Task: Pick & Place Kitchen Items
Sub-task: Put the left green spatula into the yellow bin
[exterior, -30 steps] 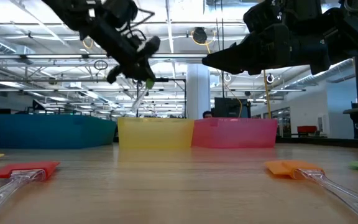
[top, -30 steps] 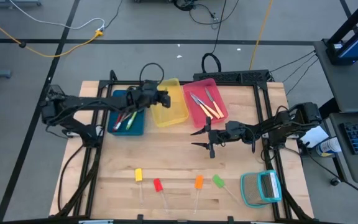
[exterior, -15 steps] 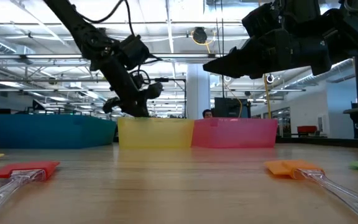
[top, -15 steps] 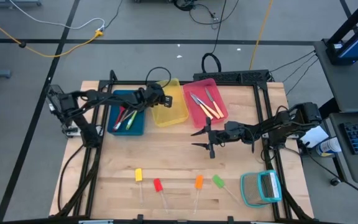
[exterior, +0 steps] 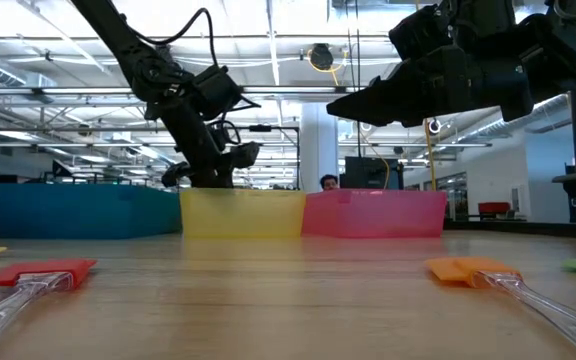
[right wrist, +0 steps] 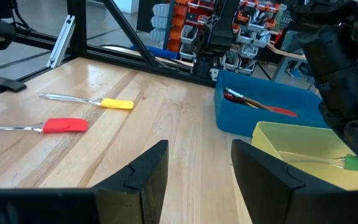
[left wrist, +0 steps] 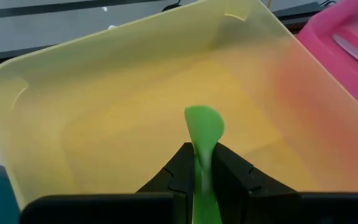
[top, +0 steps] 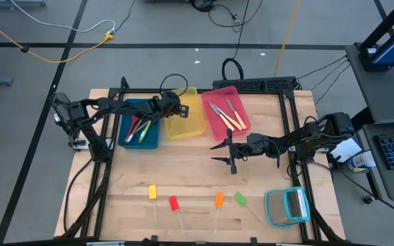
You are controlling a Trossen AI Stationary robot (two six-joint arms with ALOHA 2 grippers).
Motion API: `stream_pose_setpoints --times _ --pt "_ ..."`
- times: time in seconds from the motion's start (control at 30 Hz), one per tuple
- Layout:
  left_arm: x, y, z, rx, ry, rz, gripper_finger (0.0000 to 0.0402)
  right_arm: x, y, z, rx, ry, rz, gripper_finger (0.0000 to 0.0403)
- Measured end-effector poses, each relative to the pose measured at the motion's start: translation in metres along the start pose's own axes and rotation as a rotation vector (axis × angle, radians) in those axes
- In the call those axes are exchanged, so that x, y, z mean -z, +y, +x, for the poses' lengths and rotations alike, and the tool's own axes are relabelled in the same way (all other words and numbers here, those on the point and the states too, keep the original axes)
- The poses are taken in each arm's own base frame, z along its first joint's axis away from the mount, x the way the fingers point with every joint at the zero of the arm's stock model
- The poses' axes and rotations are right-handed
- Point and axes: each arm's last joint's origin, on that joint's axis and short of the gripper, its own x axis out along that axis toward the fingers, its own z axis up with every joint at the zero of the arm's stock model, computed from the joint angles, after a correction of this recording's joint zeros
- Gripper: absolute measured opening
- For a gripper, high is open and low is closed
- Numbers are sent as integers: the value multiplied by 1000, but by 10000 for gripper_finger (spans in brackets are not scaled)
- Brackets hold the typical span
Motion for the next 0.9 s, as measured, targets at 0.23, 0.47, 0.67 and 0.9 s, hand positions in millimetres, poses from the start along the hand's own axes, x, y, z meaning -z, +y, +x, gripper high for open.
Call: stream_pose_setpoints --times 0.23,0.47,0.67,0.9 --pt "0 0 0 0 -1 15 42 0 0 0 0 0 0 171" --pt "1 1 0 -10 13 66 42 0 0 0 0 0 0 171" --pt "2 7 2 35 104 76 42 0 0 0 0 0 0 171" --pt "2 7 2 44 104 85 42 0 0 0 0 0 0 171"
